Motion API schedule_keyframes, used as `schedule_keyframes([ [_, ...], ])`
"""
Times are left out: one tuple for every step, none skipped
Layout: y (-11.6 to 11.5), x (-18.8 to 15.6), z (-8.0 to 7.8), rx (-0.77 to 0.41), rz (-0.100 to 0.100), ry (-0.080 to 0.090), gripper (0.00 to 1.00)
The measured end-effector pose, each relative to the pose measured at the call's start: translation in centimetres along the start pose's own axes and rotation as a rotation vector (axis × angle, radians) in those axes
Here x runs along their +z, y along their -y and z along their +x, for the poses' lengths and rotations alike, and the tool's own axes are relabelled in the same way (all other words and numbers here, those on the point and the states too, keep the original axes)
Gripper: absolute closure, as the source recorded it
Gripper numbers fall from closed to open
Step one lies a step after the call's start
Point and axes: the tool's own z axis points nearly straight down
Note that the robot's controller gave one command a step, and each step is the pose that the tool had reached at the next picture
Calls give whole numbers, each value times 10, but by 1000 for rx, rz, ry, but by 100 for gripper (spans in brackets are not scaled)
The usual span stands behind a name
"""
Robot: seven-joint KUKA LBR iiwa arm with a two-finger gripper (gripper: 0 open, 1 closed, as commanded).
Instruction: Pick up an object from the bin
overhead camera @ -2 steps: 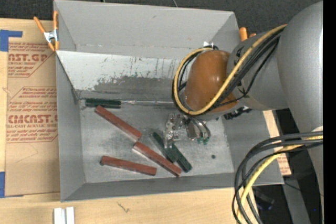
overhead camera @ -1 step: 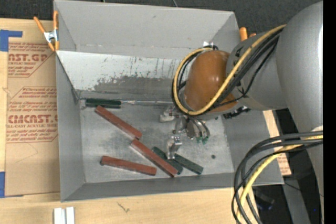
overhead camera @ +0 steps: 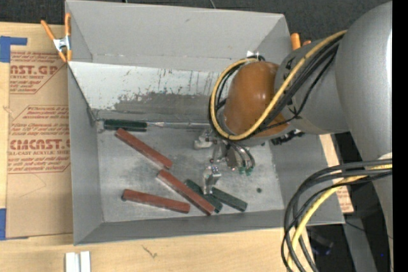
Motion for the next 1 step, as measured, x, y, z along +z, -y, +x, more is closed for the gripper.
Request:
schedule_keyframes([
  [0,0,0,0,0,0,0],
])
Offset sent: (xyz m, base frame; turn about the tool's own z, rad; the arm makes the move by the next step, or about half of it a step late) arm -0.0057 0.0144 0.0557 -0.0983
